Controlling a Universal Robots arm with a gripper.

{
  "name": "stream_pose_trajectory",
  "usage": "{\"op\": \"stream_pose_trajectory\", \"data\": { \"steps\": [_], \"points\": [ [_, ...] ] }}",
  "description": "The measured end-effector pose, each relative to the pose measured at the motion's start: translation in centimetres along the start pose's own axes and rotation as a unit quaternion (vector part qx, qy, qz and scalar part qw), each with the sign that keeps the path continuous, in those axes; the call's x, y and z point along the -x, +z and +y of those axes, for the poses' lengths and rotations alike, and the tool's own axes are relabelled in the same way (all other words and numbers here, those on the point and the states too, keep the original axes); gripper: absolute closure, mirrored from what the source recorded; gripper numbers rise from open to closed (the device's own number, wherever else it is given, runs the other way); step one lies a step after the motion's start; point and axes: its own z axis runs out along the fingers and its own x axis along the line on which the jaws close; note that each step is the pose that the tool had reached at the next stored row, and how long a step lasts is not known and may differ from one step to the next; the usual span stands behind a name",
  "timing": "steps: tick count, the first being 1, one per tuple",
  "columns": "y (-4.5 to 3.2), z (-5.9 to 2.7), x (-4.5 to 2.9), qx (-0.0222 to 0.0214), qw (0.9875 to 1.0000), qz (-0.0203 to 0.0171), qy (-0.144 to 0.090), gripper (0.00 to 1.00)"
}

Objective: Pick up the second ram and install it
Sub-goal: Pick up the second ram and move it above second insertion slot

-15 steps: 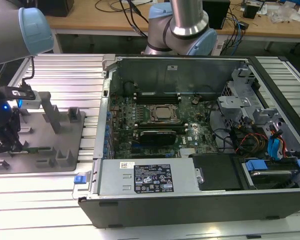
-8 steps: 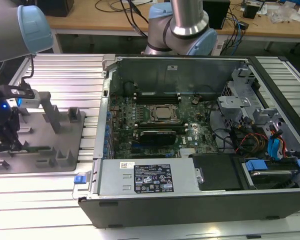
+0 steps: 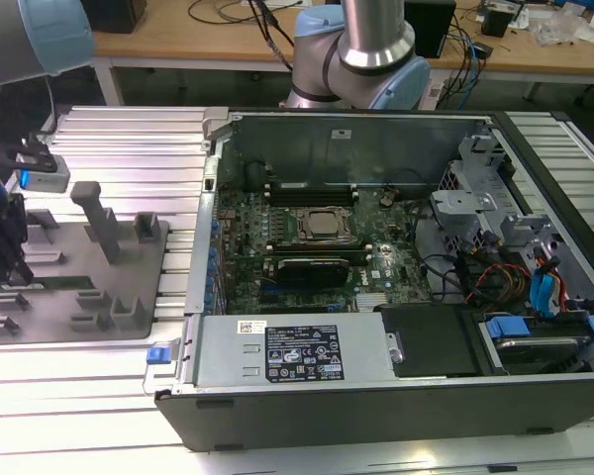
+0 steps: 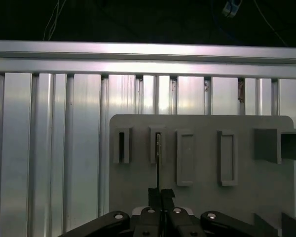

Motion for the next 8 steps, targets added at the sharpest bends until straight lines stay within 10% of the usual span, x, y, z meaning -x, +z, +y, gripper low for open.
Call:
{"op": "stream_pose_trajectory", "data": {
  "steps": [8],
  "points": [
    [-5.02,0.19,0.01,-0.0021,1.0,-0.0002,0.0,0.91]
  ]
}}
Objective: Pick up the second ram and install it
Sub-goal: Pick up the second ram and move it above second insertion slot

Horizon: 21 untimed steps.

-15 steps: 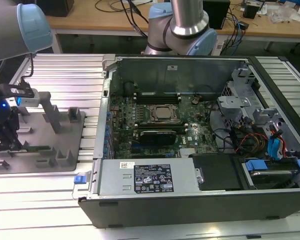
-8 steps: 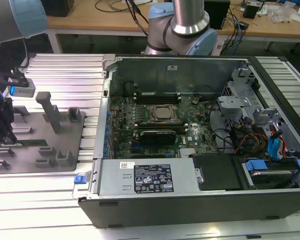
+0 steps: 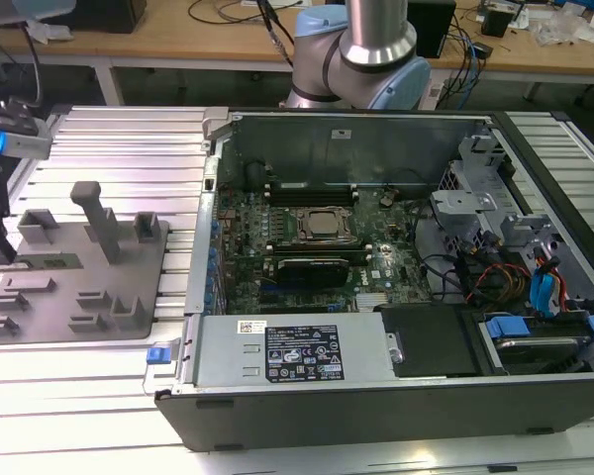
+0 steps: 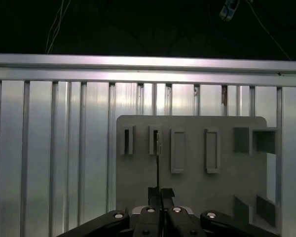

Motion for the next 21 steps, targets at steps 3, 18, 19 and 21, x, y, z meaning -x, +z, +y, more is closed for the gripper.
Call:
{"op": "stream_pose_trajectory", "data": {
  "steps": [3,18,19,21],
  "points": [
    [-1.18,0.04,0.0,-0.0009,1.0,-0.0001,0.0,0.91],
    [-8.89,0.31,0.03,-0.0069,1.0,-0.0045,-0.001,0.91],
    [-9.29,0.32,0.03,-0.0071,1.0,-0.0046,-0.001,0.91],
    [-9.99,0.34,0.03,-0.0075,1.0,-0.0048,-0.001,0.91]
  ]
}}
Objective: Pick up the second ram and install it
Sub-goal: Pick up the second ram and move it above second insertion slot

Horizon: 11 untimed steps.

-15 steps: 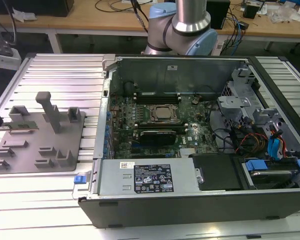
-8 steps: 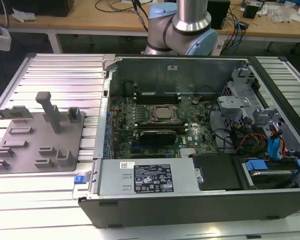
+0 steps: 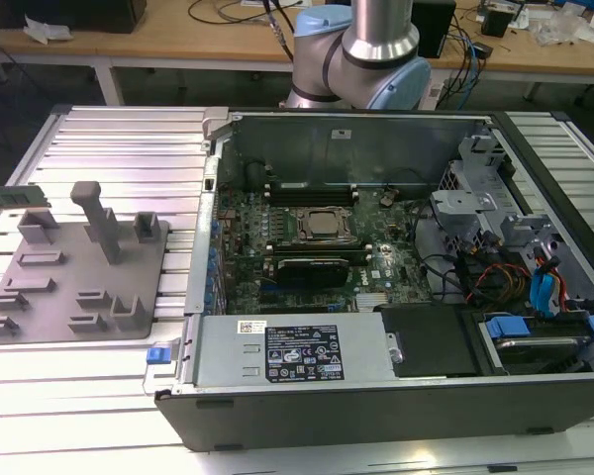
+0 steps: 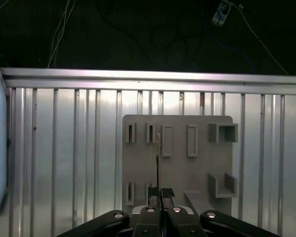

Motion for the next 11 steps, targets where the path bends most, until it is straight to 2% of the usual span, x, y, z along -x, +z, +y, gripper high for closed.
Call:
{"op": "stream_pose_trajectory", "data": {
  "steps": [1,4,10,11],
  "points": [
    [-0.29,0.01,0.0,-0.0002,1.0,-0.0001,0.0,0.91],
    [-2.01,0.04,0.03,-0.0014,1.0,-0.001,0.0,0.91],
    [-4.71,0.09,0.08,-0.0038,1.0,-0.0037,-0.001,0.91],
    [-4.84,0.09,0.07,-0.0038,1.0,-0.0038,-0.001,0.91]
  ]
}}
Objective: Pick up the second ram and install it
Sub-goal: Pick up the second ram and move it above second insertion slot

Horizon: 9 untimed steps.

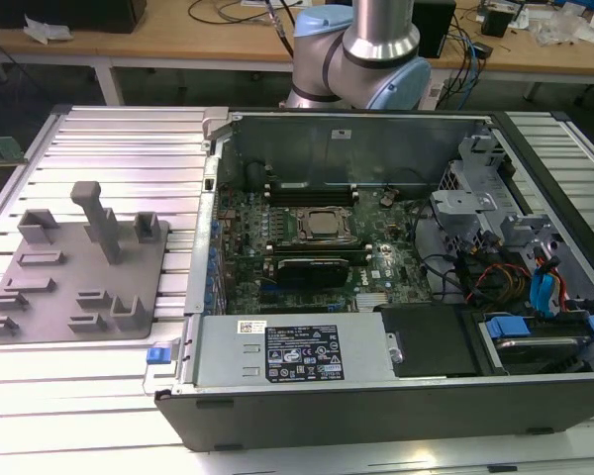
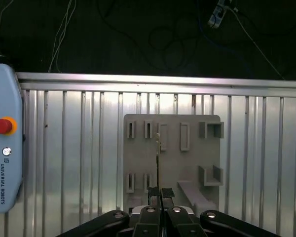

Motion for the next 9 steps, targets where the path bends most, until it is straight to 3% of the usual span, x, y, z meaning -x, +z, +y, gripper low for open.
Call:
{"op": "stream_pose_trajectory", "data": {
  "steps": [5,9],
  "points": [
    [-0.03,-0.07,0.0,0.0002,1.0,0.0002,0.0,0.91],
    [-0.02,-0.63,-0.02,0.0001,1.0,0.0,0.0,0.91]
  ]
}}
